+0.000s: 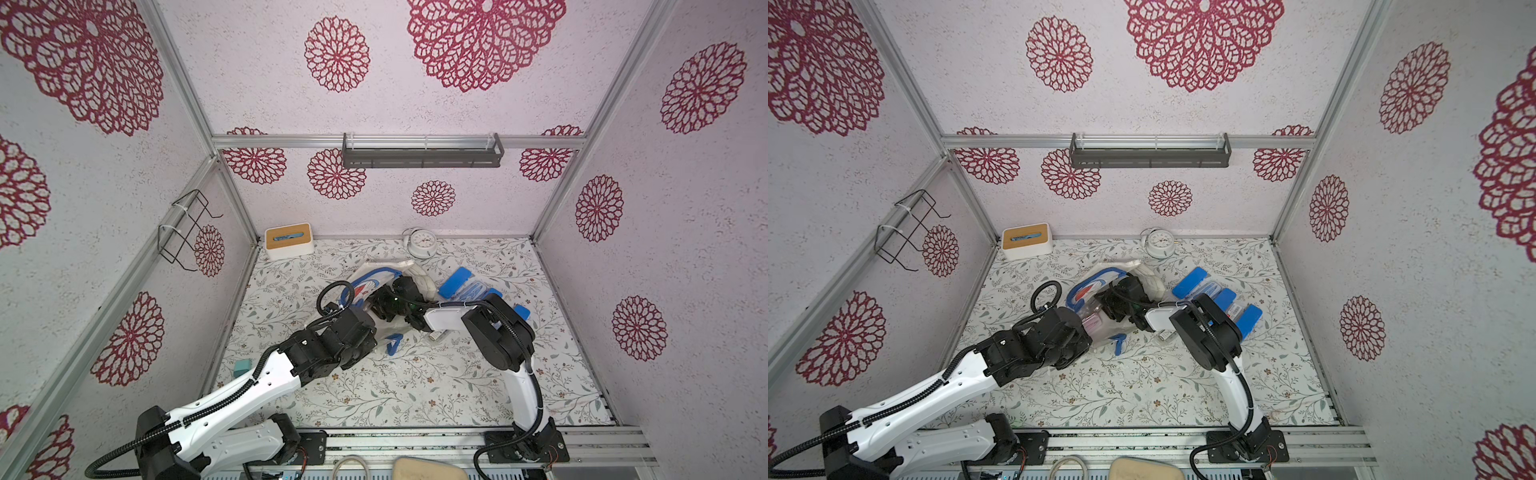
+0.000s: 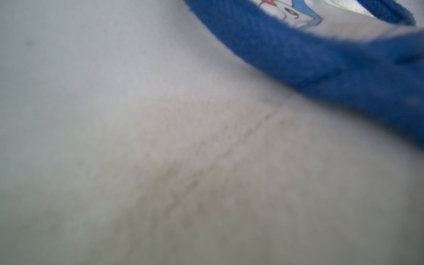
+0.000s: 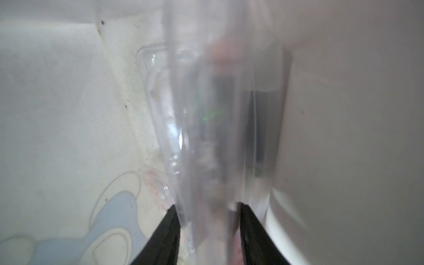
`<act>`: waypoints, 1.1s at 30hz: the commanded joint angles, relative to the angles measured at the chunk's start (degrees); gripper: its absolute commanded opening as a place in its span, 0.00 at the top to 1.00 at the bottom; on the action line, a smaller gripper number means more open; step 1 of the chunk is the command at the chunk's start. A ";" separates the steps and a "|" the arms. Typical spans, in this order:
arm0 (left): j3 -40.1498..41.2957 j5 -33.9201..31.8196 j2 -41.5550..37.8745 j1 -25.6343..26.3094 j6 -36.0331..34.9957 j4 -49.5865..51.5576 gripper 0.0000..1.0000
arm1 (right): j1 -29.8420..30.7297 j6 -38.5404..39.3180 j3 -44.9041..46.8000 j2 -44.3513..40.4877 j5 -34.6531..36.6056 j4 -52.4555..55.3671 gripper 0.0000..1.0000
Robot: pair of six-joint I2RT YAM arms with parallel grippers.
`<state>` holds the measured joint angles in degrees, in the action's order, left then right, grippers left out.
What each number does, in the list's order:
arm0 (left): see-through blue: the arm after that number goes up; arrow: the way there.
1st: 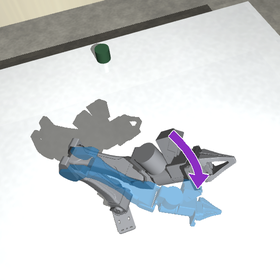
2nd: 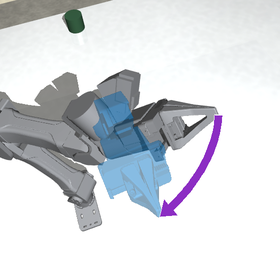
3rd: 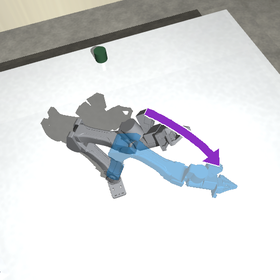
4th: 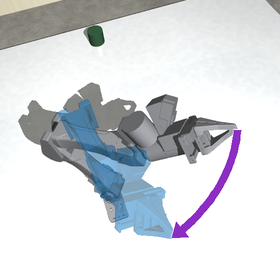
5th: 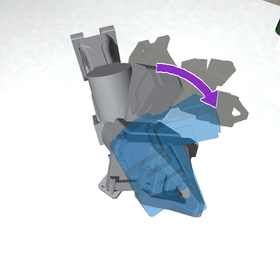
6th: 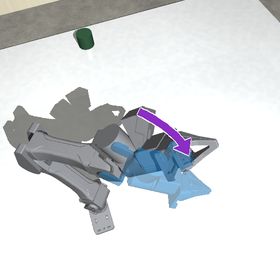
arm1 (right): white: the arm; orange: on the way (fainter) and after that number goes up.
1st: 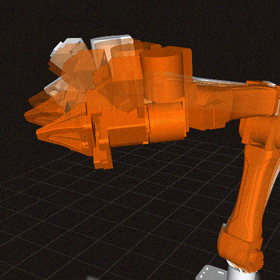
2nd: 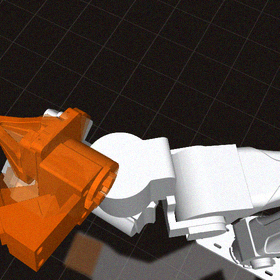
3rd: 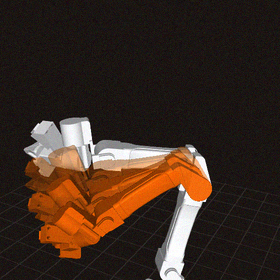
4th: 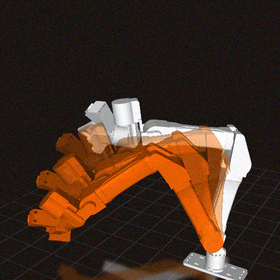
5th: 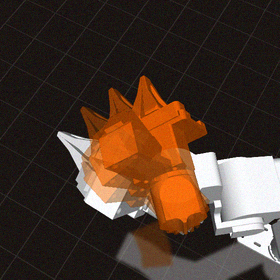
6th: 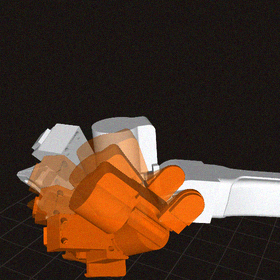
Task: Take out the compass set from the canvas bag
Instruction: Pick up the compass set from the canvas bag.
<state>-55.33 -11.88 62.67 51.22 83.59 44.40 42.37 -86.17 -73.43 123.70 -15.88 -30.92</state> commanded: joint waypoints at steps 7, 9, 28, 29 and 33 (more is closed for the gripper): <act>-1.89 -0.01 0.96 0.19 -1.61 0.99 1.00 | -1.06 1.05 1.24 -5.33 0.54 -4.24 0.71; -1.78 -0.10 0.99 0.19 -1.59 1.04 1.00 | -1.06 1.18 1.61 -5.74 0.66 -4.11 0.70; 1.53 -0.23 -1.93 0.11 0.60 1.42 1.00 | -1.59 -1.27 2.57 -5.04 2.51 -4.36 0.48; 1.46 -0.36 -1.99 0.11 0.61 1.58 1.00 | -1.61 -1.46 2.82 -5.20 2.72 -4.77 0.47; 1.28 -0.69 -2.25 0.04 0.79 2.13 1.00 | -1.59 -1.54 3.46 -6.22 3.61 -5.08 0.50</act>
<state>-54.59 -11.86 61.71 51.22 83.44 44.18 42.15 -87.18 -70.28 121.45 -15.20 -33.10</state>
